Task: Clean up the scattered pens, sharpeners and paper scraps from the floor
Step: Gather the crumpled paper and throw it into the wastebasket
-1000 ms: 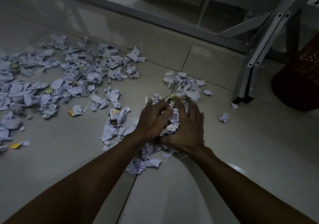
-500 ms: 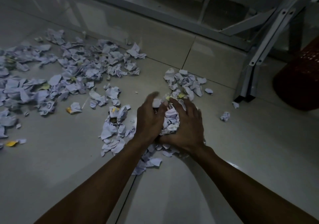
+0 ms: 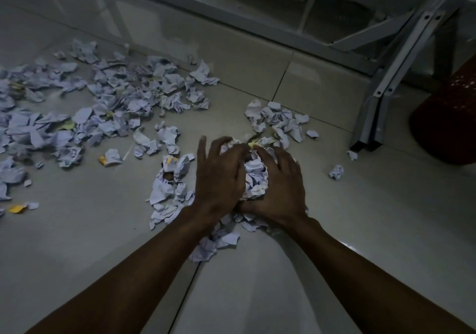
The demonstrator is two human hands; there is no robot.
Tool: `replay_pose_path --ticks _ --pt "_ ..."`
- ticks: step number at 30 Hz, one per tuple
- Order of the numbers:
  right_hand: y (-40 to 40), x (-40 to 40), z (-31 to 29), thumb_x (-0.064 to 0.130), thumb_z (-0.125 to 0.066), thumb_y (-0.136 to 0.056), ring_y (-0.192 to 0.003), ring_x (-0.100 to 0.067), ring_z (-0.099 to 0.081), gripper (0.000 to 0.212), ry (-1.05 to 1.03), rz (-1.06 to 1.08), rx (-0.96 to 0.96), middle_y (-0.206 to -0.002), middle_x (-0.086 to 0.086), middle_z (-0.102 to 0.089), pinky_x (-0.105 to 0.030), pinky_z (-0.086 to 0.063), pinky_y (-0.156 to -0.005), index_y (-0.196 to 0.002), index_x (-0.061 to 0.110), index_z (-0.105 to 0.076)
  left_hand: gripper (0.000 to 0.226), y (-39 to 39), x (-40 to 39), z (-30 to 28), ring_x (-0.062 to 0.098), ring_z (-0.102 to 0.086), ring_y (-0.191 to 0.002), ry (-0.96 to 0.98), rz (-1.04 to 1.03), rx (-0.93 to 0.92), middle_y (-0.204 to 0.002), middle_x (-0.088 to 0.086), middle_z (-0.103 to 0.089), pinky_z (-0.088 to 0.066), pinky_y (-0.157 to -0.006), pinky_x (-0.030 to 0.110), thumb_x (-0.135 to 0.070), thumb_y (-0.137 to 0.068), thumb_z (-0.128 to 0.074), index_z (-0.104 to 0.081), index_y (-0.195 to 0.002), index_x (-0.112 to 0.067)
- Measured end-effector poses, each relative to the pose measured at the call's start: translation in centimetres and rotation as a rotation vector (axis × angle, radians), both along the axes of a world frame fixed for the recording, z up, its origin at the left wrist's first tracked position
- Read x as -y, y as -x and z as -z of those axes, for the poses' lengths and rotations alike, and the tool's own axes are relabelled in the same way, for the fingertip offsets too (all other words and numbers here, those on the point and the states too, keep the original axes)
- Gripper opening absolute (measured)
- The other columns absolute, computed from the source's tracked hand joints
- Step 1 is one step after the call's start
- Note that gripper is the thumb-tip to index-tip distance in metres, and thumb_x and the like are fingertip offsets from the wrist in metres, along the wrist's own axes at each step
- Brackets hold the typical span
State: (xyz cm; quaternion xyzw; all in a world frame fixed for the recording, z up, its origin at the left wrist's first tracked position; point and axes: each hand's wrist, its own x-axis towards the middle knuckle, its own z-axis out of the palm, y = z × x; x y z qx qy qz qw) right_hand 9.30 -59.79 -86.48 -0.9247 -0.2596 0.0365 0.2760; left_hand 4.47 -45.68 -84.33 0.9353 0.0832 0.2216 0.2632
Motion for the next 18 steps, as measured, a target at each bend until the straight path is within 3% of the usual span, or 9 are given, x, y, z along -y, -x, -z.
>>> replay_pose_path --ticks 2,5,8,10,13,15,18 --pt "-0.1 0.1 0.5 0.093 -0.046 -0.047 -0.144 -0.031 -0.027 0.123 0.016 0.004 0.016 -0.154 -0.009 -0.035 -0.056 -0.019 -0.116 -0.15 0.027 -0.032 0.047 -0.2 -0.7 0.2 0.025 -0.029 -0.14 -0.092 0.05 -0.07 -0.137 0.005 -0.054 0.001 -0.118 0.051 -0.016 -0.078 -0.046 -0.058 -0.123 -0.013" --pt "-0.3 0.0 1.4 0.099 -0.037 -0.05 -0.146 -0.026 -0.024 0.122 0.06 0.008 0.016 -0.155 -0.004 -0.034 -0.053 -0.017 -0.117 -0.15 0.031 -0.031 0.064 -0.5 -1.5 0.6 0.021 -0.005 -0.148 0.084 0.098 -0.279 -0.159 0.006 -0.019 0.01 -0.117 0.034 -0.026 -0.086 -0.028 -0.031 -0.148 -0.013" --pt "-0.2 -0.1 1.1 0.099 -0.04 -0.048 -0.146 -0.026 -0.024 0.123 0.053 0.015 0.033 -0.155 -0.003 -0.034 -0.054 -0.017 -0.117 -0.151 0.033 -0.028 0.065 -0.4 -1.4 0.9 0.021 -0.015 -0.147 0.25 0.123 -0.347 -0.157 0.011 -0.023 0.0 -0.116 0.022 -0.032 -0.088 -0.021 -0.024 -0.15 -0.012" --pt "-0.1 -0.2 0.5 0.092 -0.049 -0.041 -0.146 -0.028 -0.023 0.125 0.033 0.032 0.005 -0.156 -0.004 -0.031 -0.054 -0.016 -0.118 -0.151 0.035 -0.026 0.061 -0.3 -0.9 0.6 0.025 -0.03 -0.141 0.337 0.091 -0.343 -0.154 0.009 -0.033 -0.017 -0.116 0.029 -0.034 -0.093 -0.022 -0.023 -0.151 -0.018" --pt "0.0 -0.2 0.0 0.088 -0.05 -0.038 -0.147 -0.028 -0.018 0.128 0.044 0.017 -0.006 -0.158 -0.004 -0.026 -0.052 -0.012 -0.119 -0.152 0.037 -0.02 0.056 -0.1 0.2 0.1 0.032 -0.05 -0.124 0.431 0.038 -0.368 -0.144 0.01 -0.047 -0.038 -0.101 0.036 -0.032 -0.103 -0.028 -0.006 -0.153 -0.024" --pt "0.0 -0.3 0.0 0.087 -0.049 -0.04 -0.148 -0.027 -0.015 0.127 0.045 0.007 -0.015 -0.159 -0.004 -0.023 -0.051 -0.009 -0.119 -0.152 0.036 -0.019 0.059 0.0 0.7 -0.1 0.027 -0.043 -0.132 0.489 0.019 -0.398 -0.151 0.002 -0.039 -0.034 -0.107 0.036 -0.041 -0.103 -0.025 0.003 -0.153 -0.027" --pt "0.2 -0.7 -0.1 0.083 -0.05 -0.043 -0.148 -0.028 -0.018 0.122 0.008 -0.012 -0.001 -0.158 -0.007 -0.027 -0.053 -0.012 -0.119 -0.151 0.032 -0.027 0.062 -0.1 1.0 -0.2 0.018 -0.025 -0.144 0.664 -0.024 -0.443 -0.157 -0.005 -0.026 -0.02 -0.118 0.036 -0.052 -0.1 -0.022 0.001 -0.153 -0.028"
